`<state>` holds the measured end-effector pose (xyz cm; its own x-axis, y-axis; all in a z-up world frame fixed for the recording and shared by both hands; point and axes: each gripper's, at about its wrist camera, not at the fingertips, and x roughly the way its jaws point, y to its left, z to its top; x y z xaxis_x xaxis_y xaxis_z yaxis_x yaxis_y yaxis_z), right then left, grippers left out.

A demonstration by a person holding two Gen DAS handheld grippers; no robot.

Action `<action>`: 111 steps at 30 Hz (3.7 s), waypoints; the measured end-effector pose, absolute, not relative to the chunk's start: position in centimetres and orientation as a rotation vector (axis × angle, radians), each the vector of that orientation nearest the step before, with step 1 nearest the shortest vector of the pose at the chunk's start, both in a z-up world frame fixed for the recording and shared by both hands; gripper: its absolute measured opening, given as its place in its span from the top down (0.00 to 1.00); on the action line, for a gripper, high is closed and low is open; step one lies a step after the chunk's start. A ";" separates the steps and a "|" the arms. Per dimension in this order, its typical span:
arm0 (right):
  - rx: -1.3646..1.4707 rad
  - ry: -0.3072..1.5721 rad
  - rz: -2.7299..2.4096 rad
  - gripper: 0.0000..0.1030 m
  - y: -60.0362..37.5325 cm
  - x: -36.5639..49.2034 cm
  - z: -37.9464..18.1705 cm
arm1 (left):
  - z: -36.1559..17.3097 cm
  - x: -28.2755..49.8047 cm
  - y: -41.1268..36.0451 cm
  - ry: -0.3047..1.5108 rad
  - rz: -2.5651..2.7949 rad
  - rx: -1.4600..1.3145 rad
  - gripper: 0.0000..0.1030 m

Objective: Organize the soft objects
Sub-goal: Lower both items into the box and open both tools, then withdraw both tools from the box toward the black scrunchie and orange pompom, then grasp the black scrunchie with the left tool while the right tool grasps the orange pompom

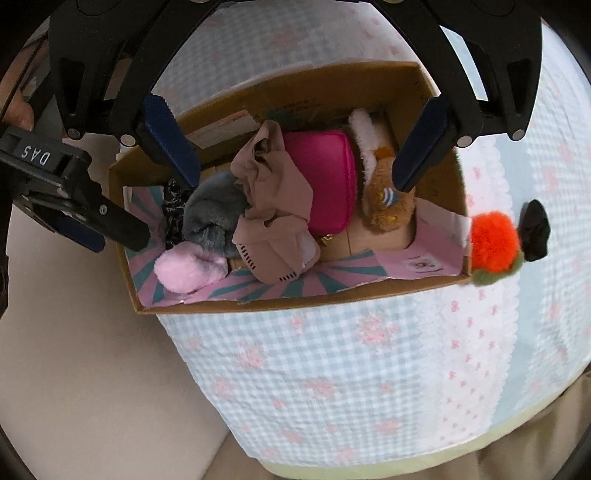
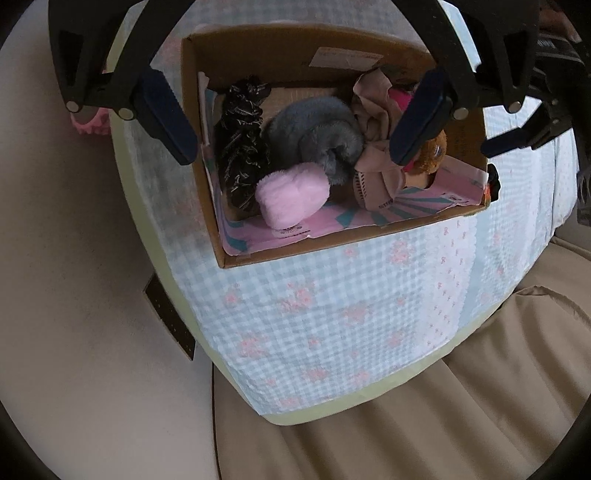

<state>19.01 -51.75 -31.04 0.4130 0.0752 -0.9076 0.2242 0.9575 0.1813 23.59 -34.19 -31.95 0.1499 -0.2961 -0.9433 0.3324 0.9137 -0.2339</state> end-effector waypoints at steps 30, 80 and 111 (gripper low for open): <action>0.131 0.930 -0.072 0.00 -39.0 8.8 -12.9 | -12.9 13.9 -16.3 0.965 -0.360 -0.066 0.00; 0.111 0.787 -0.011 0.01 -17.5 21.9 -37.1 | -39.6 25.5 -1.6 0.844 -0.544 0.114 0.04; 0.037 0.767 -0.134 0.65 -18.9 28.6 -45.7 | -46.2 31.7 -4.5 0.823 -0.510 0.120 0.75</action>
<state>28.57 -18.94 -45.73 0.7121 -0.1073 -0.6938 0.1344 0.9908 -0.0152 31.69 -4.48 -46.24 0.5673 -0.3871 -0.7268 0.4785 0.8733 -0.0917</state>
